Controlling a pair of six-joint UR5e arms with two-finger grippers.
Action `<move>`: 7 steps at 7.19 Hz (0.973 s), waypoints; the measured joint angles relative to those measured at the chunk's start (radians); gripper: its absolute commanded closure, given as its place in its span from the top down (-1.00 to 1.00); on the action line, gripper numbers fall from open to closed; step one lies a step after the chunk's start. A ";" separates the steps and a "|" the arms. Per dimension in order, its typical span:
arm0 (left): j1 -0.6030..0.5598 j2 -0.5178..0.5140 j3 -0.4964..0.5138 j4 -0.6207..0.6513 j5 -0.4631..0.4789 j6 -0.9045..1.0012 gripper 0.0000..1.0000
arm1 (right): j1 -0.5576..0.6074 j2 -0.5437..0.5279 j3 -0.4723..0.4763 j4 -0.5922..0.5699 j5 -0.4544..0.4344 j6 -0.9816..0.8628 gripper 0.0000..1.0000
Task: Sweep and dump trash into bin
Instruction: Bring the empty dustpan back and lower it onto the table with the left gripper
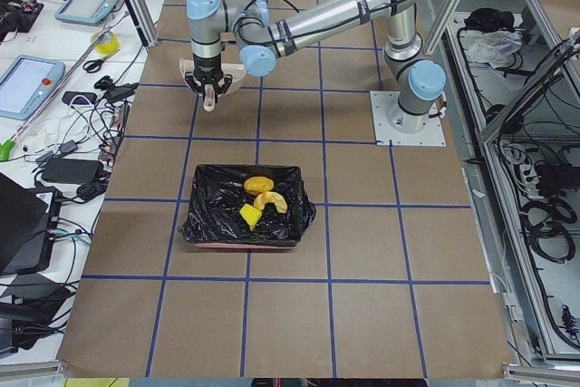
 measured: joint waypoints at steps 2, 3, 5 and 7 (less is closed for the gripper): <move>-0.017 -0.032 0.003 -0.049 -0.017 -0.039 -1.00 | 0.001 0.001 0.000 -0.004 0.003 0.001 1.00; -0.028 -0.052 0.007 -0.066 -0.017 -0.035 -1.00 | 0.001 0.001 -0.001 -0.006 0.004 0.001 1.00; -0.062 -0.099 0.036 -0.076 -0.008 0.032 -1.00 | 0.001 0.002 0.000 -0.007 0.003 0.001 1.00; -0.087 -0.138 0.052 -0.072 0.030 0.095 -1.00 | 0.001 0.003 -0.001 -0.007 0.003 0.001 1.00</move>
